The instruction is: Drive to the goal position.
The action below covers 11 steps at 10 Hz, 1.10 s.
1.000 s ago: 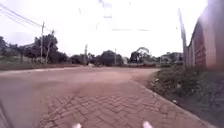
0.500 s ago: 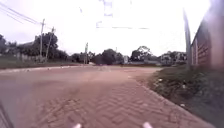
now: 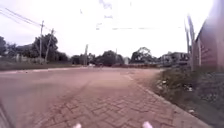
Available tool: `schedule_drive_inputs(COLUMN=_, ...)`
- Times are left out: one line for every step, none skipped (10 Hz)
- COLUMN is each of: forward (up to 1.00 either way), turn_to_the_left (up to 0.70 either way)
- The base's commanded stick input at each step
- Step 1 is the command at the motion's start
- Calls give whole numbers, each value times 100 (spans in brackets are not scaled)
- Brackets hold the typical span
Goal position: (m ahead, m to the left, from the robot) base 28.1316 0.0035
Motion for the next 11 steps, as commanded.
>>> schedule_drive_inputs(forward=50, turn_to_the_left=0)
schedule_drive_inputs(forward=50, turn_to_the_left=0)
schedule_drive_inputs(forward=50, turn_to_the_left=0)
schedule_drive_inputs(forward=50, turn_to_the_left=0)
schedule_drive_inputs(forward=50, turn_to_the_left=0)
schedule_drive_inputs(forward=50, turn_to_the_left=0)
schedule_drive_inputs(forward=50, turn_to_the_left=0)
schedule_drive_inputs(forward=50, turn_to_the_left=0)
schedule_drive_inputs(forward=50, turn_to_the_left=0)
schedule_drive_inputs(forward=50, turn_to_the_left=0)
schedule_drive_inputs(forward=50, turn_to_the_left=0)
